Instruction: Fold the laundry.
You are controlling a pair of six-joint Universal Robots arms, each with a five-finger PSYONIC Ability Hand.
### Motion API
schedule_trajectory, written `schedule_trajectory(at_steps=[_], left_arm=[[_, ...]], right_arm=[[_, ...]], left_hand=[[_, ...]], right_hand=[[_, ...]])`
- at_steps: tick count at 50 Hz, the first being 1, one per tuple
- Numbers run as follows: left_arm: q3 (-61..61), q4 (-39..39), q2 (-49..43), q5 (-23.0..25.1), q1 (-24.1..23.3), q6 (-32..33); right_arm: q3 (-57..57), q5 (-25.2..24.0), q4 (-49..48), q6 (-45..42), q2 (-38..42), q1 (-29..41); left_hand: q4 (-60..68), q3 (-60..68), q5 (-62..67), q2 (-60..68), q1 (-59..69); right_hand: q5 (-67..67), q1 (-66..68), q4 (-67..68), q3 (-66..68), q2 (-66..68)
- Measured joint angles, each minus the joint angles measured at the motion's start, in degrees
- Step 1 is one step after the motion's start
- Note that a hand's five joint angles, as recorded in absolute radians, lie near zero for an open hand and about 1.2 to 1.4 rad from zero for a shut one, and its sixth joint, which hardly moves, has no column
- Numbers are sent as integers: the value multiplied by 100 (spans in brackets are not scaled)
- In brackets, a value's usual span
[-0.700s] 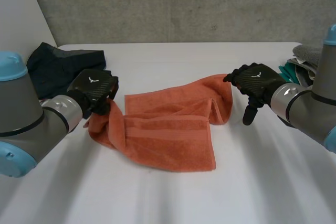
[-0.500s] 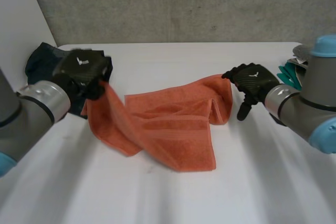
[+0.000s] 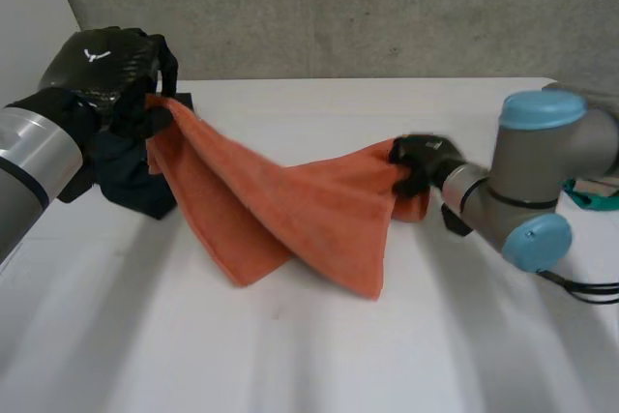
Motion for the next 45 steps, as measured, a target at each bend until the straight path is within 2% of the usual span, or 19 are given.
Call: schedule_trajectory(at_steps=[4, 9, 13, 16, 22, 27, 29, 30, 31, 32, 33, 35, 37, 42, 45], left_arm=[[-78, 52, 45, -26, 78, -192], [-185, 195, -110, -135, 249, -353], [-288, 360, -462, -279, 376, -525], [-364, 532, -859, -368, 411, -660], [-388, 1021, -1876, -554, 447, -832], [-204, 1371, -2650, -855, 552, -836], [-133, 1411, -2773, -963, 596, -817], [-103, 1417, -2786, -1009, 617, -805], [-87, 1409, -2769, -1040, 632, -794], [-79, 1390, -2713, -1066, 646, -778], [-80, 1375, -2660, -1075, 652, -767], [-107, 1307, -2428, -1082, 656, -723], [-166, 1238, -2166, -1060, 643, -664], [-336, 1109, -1598, -949, 568, -486], [-592, 952, -992, -694, 348, -176]], right_arm=[[322, 65, -255, -262, -800, -221], [633, -97, -425, -820, -1938, -423], [697, -308, -335, -1096, -2602, -384], [714, -458, -150, -1172, -2809, -172], [856, -564, 104, -1223, -2570, 502], [1032, -313, 40, -1310, -1805, 1158], [1063, -148, -3, -1344, -1507, 1356], [1072, -32, -29, -1359, -1347, 1457], [1076, 72, -47, -1367, -1240, 1525], [1075, 184, -71, -1367, -1146, 1586], [1074, 240, -83, -1364, -1113, 1609], [1060, 410, -136, -1330, -1074, 1653], [1058, 483, -172, -1279, -1142, 1633], [1083, 494, -193, -1163, -1444, 1494], [1211, 284, -86, -1152, -1963, 1187]], left_hand=[[0, 0, 0, 0, 0], [0, 0, 0, 7, 0], [0, 0, 0, 7, 0], [0, 0, 0, 7, 0], [0, 0, 0, 7, 0], [-84, -78, -41, -73, -59], [-1350, -1298, -1081, -1448, -1339], [-2165, -2100, -1882, -2142, -2245], [-3065, -2982, -2771, -3043, -3194], [-3698, -3605, -3405, -3746, -3811], [-3964, -3865, -3674, -3922, -4067], [-5400, -5291, -5119, -5362, -5325], [-5659, -5561, -5280, -5600, -5475], [-5710, -5597, -5279, -5658, -5475], [-5710, -5597, -5279, -5658, -5475]], right_hand=[[0, 0, 1, 0, 0], [0, 0, 15, 0, 0], [0, 0, 17, 0, 0], [0, 0, 18, 0, 0], [0, 0, 18, 24, 0], [0, 0, 18, 26, 0], [-153, -101, -238, -273, -276], [-734, -693, -918, -981, -987], [-1458, -1318, -1651, -1614, -1642], [-2532, -2508, -2700, -2663, -2841], [-3252, -3096, -3386, -3350, -3429], [-4905, -4862, -5091, -5098, -5160], [-5303, -5198, -5552, -5539, -5531], [-5312, -5199, -5637, -5595, -5553], [-5312, -5199, -5637, -5595, -5553]])
